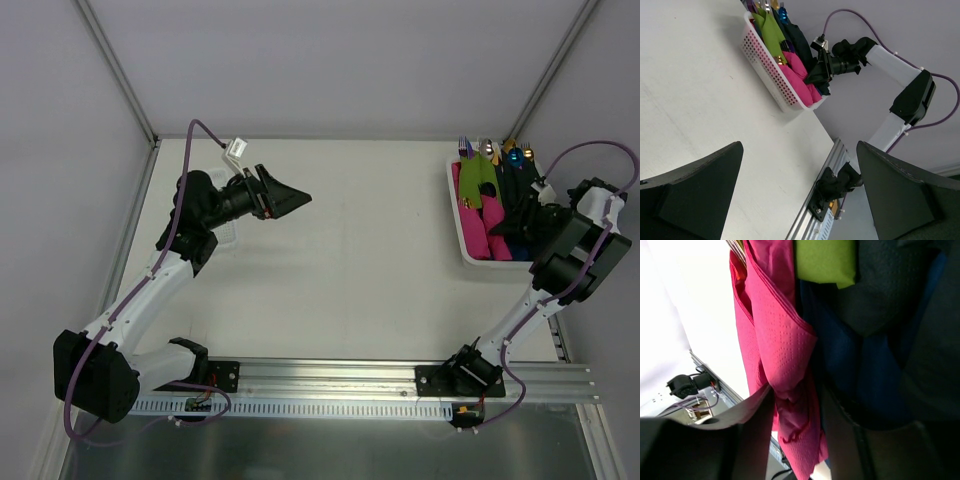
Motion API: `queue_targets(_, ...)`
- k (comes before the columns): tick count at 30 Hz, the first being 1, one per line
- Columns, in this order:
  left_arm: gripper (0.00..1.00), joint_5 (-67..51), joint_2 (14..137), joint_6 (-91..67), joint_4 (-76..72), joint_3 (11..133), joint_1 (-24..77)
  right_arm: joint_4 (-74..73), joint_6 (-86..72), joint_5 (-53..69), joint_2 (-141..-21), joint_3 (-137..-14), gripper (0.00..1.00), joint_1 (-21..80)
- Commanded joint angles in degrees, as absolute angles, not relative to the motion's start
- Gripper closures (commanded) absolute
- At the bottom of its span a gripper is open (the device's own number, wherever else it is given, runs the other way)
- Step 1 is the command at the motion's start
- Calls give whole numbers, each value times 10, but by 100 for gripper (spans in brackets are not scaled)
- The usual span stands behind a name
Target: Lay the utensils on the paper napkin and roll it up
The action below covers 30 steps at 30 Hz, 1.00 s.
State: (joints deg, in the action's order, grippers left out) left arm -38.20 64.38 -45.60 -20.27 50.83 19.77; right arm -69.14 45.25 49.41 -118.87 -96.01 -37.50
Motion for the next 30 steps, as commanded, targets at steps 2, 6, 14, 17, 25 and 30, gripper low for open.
queue_targets(2, 1, -348, 639, -430, -179, 518, 195, -703, 477, 420, -1164, -1012, 52, -389)
queue_targets(6, 1, -325, 642, -414, -138, 533, 195, -719, 483, 412, -1156, -1041, 43, -389)
queue_targets(14, 1, -278, 662, -389, -19, 572, 188, -730, 476, 446, -1080, -1074, 21, -374)
queue_targets(17, 1, -259, 674, -362, 47, 597, 176, -725, 456, 450, -1048, -1091, 4, -341)
queue_targets(25, 1, -282, 691, -308, 148, 629, 101, -559, 308, 432, -903, -973, 1, -134)
queue_targets(30, 1, -277, 704, -246, 218, 656, 75, -430, 226, 381, -838, -856, 1, 13)
